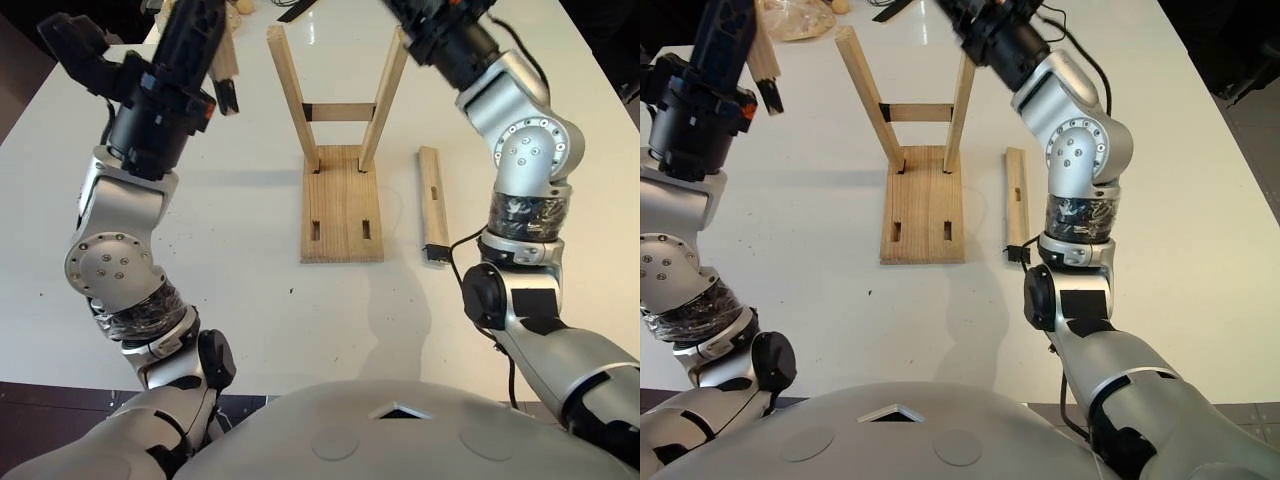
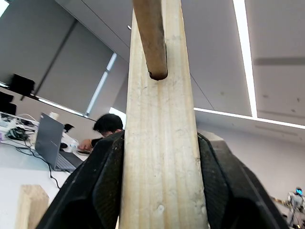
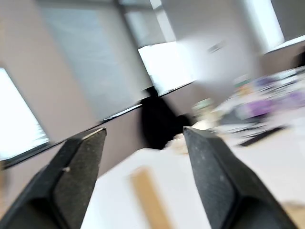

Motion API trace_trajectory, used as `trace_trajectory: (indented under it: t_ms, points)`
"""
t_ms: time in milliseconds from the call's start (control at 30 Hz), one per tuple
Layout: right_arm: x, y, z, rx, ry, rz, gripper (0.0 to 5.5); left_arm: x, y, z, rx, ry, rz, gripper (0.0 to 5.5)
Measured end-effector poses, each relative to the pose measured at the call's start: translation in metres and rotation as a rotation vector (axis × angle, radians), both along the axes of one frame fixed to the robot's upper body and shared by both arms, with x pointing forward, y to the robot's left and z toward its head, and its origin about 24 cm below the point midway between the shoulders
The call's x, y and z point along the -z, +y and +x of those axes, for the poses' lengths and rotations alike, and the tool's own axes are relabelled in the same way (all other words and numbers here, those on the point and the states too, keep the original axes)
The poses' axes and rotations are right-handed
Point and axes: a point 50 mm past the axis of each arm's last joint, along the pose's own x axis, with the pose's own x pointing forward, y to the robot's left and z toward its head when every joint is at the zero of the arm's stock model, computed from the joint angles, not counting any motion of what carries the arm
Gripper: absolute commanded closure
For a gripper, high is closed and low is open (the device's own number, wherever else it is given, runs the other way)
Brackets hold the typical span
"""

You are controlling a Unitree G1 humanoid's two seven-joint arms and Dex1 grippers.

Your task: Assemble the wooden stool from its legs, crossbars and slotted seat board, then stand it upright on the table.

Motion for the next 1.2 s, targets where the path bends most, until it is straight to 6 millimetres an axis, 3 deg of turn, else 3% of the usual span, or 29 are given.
trace_trajectory:
  t_ms: [100, 167, 300, 700, 1100, 1200]
  points:
    - [-0.013, -0.005, -0.029, -0.34, -0.101, 0.09, 1.6, 0.01, -0.008, -0.006, 0.064, 0.006, 0.067, 3.47]
    - [-0.023, -0.023, -0.048, -0.53, -0.18, 0.116, 1.43, 0.017, -0.013, -0.01, 0.105, 0.015, 0.135, 3.47]
    - [-0.024, -0.041, -0.049, -0.562, -0.165, 0.089, 1.43, 0.019, -0.018, -0.015, 0.162, -0.012, 0.202, 3.47]
    - [-0.016, -0.033, -0.046, -0.666, -0.159, -0.067, 1.43, 0.029, -0.037, -0.03, 0.361, -0.081, 0.401, 3.47]
    - [-0.006, -0.032, -0.052, -0.719, -0.187, -0.121, 1.43, 0.035, -0.046, -0.034, 0.421, -0.087, 0.419, 3.47]
    - [-0.006, -0.032, -0.052, -0.72, -0.188, -0.121, 1.84, 0.037, -0.047, -0.035, 0.435, -0.083, 0.425, 3.47]
